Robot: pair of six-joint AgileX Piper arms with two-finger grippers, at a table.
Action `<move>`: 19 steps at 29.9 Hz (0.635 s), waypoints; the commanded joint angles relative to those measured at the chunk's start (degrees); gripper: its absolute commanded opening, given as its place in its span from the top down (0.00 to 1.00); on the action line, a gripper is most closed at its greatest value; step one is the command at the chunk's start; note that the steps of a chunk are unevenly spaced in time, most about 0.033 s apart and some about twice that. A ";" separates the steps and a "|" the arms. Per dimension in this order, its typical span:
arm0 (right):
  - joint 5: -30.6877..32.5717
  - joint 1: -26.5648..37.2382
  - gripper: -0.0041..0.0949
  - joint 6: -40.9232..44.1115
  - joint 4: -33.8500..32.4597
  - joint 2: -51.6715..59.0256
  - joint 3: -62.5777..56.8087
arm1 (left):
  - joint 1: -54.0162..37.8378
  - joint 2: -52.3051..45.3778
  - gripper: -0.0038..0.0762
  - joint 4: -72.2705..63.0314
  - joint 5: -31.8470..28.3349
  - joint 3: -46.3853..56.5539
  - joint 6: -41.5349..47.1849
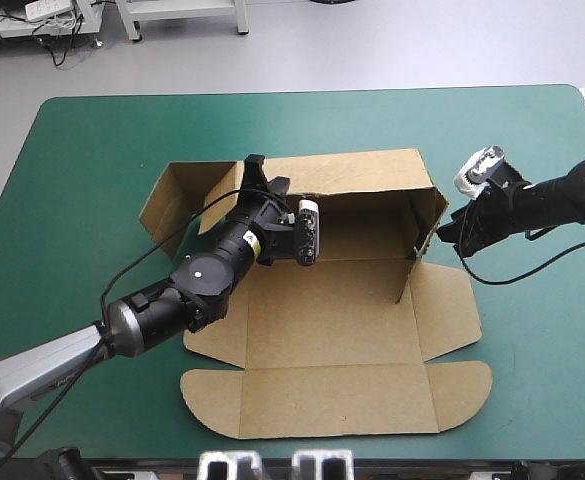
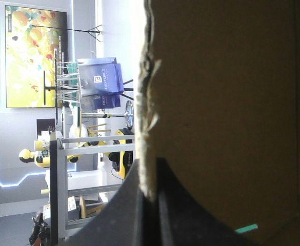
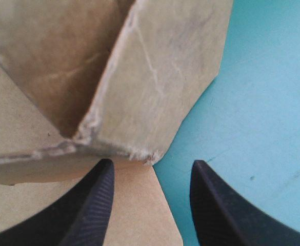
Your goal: Fold the box
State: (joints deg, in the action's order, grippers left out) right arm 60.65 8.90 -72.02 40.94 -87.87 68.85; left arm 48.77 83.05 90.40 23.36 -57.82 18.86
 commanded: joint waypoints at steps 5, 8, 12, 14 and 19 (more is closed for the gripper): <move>-2.50 -2.07 0.50 -5.42 7.92 0.51 1.23 | 0.32 -1.56 0.97 1.64 1.52 -1.56 0.66; -2.36 -4.52 0.50 -5.55 8.24 -1.34 1.23 | 0.32 -1.56 0.97 1.64 1.52 -1.56 0.09; -1.89 -5.71 0.50 -5.55 9.49 -1.95 1.23 | 0.32 -1.56 0.97 1.64 1.52 -1.56 0.22; -0.77 -5.71 0.50 -5.88 10.15 -1.95 1.23 | 0.32 -1.56 0.97 1.64 1.52 -1.56 0.22; 2.79 -5.71 0.50 -6.00 9.91 -1.62 1.33 | 0.32 -1.56 0.97 1.64 1.61 -1.56 0.22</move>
State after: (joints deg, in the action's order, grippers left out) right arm 61.30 3.26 -77.38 47.48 -91.84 68.85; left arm 48.77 83.45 90.41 24.98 -57.82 18.80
